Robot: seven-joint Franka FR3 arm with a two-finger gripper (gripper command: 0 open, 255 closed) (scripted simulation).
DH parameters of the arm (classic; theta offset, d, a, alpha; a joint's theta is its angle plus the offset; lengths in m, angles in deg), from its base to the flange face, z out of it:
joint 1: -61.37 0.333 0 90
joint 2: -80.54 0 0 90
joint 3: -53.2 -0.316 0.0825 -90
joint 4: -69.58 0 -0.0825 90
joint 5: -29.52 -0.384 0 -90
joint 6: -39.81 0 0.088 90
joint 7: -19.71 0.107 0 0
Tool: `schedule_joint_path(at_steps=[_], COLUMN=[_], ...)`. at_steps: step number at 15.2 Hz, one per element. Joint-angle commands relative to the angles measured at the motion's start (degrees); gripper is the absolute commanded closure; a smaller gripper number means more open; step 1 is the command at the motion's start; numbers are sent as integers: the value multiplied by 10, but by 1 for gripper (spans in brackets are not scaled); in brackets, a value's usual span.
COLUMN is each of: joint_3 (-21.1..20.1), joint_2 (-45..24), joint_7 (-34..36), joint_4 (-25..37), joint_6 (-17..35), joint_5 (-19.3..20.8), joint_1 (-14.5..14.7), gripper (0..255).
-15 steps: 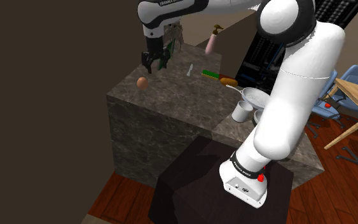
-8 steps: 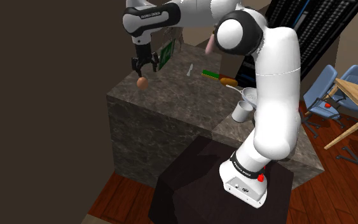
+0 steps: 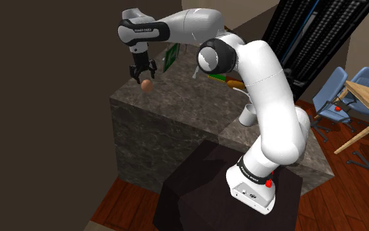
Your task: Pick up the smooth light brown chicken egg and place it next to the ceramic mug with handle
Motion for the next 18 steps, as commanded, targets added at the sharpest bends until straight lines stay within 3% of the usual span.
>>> schedule_joint_path(at_steps=[1, 4, 12, 13, 18], joint_3=[0, 0, 0, 0, 0], joint_2=[4, 10, 10, 10, 10], joint_7=[1, 2, 2, 2, 2], joint_4=[-20, -57, -57, -57, -57], joint_6=[16, 48, 48, 48, 48], joint_5=[0, 1, 1, 1, 1], joint_1=[-1, -3, -3, -3, -3], gripper=[0, 0, 0, 255, 255])
